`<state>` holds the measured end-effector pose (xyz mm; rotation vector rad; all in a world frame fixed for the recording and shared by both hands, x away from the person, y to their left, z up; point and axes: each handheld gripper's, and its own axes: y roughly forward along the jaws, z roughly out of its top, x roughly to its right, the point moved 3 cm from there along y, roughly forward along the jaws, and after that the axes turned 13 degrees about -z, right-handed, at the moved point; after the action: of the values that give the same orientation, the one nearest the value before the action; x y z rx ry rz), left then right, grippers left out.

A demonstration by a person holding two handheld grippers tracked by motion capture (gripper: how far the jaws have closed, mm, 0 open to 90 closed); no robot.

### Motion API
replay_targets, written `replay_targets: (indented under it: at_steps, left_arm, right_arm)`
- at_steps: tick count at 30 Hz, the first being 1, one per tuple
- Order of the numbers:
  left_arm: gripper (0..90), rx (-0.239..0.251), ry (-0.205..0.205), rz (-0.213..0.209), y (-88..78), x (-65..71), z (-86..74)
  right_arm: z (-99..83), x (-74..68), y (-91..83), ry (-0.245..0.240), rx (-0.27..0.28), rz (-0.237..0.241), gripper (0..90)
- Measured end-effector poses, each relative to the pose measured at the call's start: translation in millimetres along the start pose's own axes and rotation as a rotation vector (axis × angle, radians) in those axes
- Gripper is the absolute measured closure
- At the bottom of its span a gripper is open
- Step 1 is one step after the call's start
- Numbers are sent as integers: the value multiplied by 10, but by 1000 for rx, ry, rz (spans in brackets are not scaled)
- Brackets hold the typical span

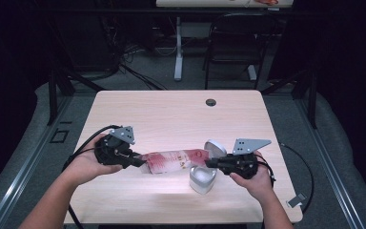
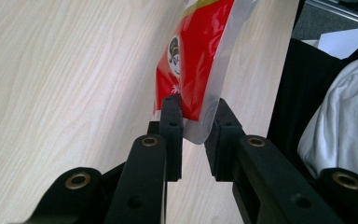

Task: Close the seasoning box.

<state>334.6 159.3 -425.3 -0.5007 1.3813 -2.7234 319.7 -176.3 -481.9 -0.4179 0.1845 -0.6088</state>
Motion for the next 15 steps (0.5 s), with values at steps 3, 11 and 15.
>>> replay_targets:
  at_steps: [3, 11, 15]
  left_arm:
    - [781, -6, -4, 7, 12, -9, -18]
    - [767, 8, -19, 11, 71, -47, -104]
    - [762, 25, -26, 7, 105, -67, -152]
  right_arm:
    - [16, -19, -6, -12, 0, -6, 899]
    - [52, -60, -12, -30, 5, -12, 900]
    - [66, -76, -15, -37, 6, -12, 900]
